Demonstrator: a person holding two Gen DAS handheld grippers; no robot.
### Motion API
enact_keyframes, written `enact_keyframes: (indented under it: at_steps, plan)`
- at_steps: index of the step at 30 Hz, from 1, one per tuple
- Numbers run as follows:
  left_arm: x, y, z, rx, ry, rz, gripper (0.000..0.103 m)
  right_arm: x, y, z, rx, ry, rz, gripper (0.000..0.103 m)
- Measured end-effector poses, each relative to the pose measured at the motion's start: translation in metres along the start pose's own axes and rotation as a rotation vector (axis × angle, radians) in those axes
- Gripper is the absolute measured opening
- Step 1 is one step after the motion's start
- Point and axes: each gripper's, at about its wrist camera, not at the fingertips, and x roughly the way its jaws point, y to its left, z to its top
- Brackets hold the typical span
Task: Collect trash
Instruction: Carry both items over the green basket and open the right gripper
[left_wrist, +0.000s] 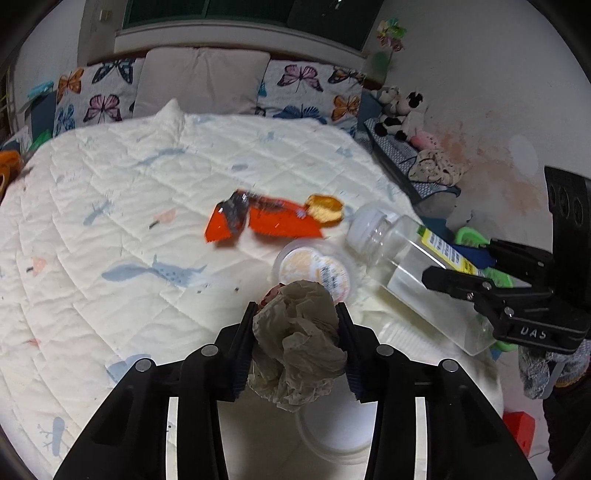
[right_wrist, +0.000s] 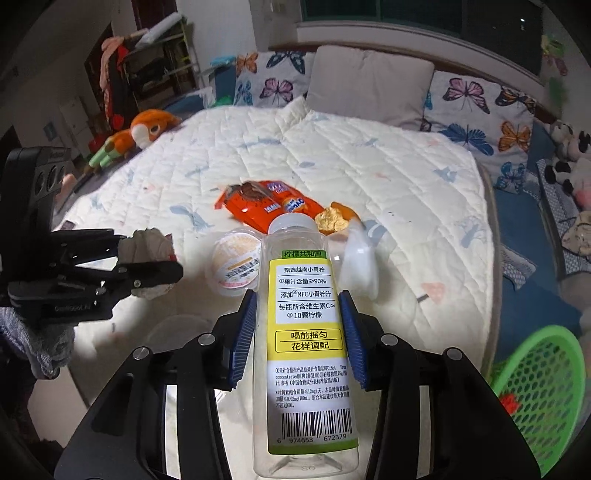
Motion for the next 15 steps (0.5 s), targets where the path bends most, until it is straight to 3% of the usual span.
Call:
enact_keyframes:
  at_steps: [15]
  plan:
    - [-0.012,-0.076,0.018,0.124,-0.024,-0.082,0.040,-0.088,-0.028,-0.040,0.088,-0.129,-0.064,0.045]
